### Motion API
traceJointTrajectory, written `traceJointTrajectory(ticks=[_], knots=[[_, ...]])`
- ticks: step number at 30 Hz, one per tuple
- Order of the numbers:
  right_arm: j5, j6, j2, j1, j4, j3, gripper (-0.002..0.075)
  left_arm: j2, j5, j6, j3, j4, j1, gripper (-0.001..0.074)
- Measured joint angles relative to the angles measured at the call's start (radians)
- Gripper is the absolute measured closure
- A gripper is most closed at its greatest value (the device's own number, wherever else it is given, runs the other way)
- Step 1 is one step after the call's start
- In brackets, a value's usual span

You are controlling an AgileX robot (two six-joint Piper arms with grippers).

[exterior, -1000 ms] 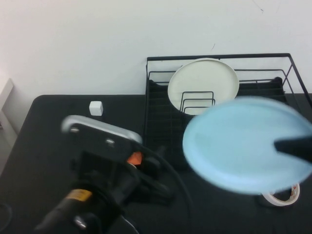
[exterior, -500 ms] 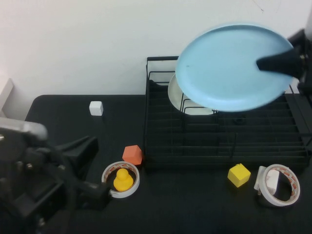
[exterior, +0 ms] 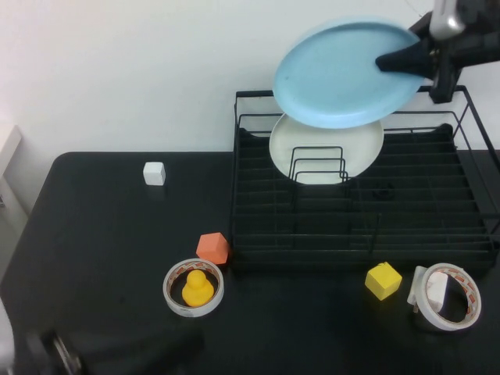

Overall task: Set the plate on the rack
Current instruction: Place the plate on the rack

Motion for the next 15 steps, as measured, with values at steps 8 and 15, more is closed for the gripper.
traceJointTrajectory(ticks=[8, 15], knots=[[0.002, -0.013, 0.178, 0.0, -0.001, -0.081, 0.0592, -0.022, 0.229, -0.193, 0.103, 0.023, 0.0, 0.0735], [-0.023, -0.057, 0.227, 0.002, 0.007, -0.084, 0.0592, -0.022, 0.22, -0.216, 0.105, 0.026, 0.0, 0.0735]])
